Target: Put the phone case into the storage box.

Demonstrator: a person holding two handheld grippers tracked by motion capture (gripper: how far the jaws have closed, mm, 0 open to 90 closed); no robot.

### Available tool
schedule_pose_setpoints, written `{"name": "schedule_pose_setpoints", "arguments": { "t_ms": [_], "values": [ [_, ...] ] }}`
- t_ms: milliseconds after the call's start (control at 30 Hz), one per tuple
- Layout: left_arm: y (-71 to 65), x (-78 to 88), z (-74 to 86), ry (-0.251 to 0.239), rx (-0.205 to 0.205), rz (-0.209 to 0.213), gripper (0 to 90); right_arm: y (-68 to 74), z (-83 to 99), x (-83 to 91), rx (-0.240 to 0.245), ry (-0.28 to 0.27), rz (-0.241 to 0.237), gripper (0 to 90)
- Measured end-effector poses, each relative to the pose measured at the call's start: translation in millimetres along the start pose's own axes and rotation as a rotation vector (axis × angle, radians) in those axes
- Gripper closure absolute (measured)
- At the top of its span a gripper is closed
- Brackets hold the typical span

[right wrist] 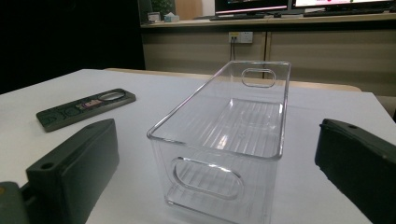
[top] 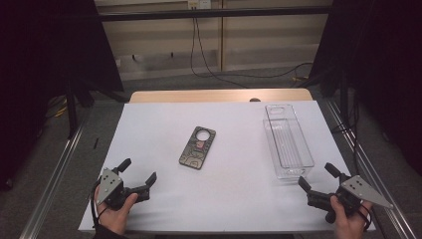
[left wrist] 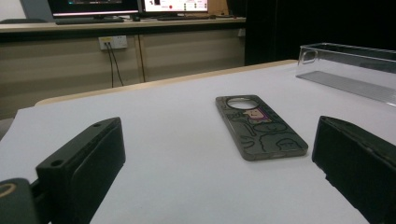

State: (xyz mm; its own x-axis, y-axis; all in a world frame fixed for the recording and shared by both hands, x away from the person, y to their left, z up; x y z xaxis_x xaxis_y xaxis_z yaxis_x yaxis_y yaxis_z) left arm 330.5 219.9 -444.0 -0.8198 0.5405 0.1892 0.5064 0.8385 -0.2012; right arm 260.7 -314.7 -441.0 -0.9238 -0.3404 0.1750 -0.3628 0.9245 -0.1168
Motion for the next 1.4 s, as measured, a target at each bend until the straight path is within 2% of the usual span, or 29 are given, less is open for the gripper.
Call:
{"name": "schedule_pose_setpoints", "arguments": {
  "t_ms": [200,233,500,667,867,1000,1167,1400],
  "values": [
    [-0.4,-1.6,0.0,0.010,0.004,-0.002,2.5,0.2,-0.1,0.3,0.007,-0.005,-0.004,0.0],
    [-1.0,-2.6,0.0,0.012,0.013,0.006,2.5,-0.5,0.3,1.0,0.006,-0.008,-0.002,0.0],
    [-5.2,-4.4,0.8,0.031,0.003,0.020,2.5,0.0,1.3,1.3,0.004,-0.006,-0.015,0.0],
    [-5.8,-2.5,1.0,0.051,0.012,0.028,2.4,1.6,0.1,1.7,0.003,-0.010,-0.015,0.0],
    [-9.1,-2.4,-1.3,0.066,0.009,0.063,2.1,3.7,-1.2,2.8,0.014,-0.008,-0.013,0.0],
    [-10.2,-4.5,0.2,0.086,0.014,0.066,2.3,3.5,-1.0,3.0,0.012,-0.007,-0.008,0.0],
    [-13.2,-11.1,-2.2,0.079,0.021,0.081,2.6,2.8,0.0,2.4,0.012,-0.003,-0.010,0.0],
    [-20.6,-17.3,0.5,0.112,0.012,0.140,3.2,3.5,-0.2,2.9,0.016,-0.001,-0.014,0.0]
  ]
}}
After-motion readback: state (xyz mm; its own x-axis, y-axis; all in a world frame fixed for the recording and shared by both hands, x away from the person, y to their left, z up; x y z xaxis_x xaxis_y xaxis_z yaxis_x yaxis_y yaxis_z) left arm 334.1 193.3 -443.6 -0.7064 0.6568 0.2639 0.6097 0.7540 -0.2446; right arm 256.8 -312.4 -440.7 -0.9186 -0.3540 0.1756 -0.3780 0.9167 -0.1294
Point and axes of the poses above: each handheld gripper's, and its own axes: x roughly backward along the jaws, z roughly out of its underside, y roughly to its left, the point moved 4 cm from there along -x, roughly forward along the jaws, and after that the axes turned 12 degrees about x, right-handed, at the moved point
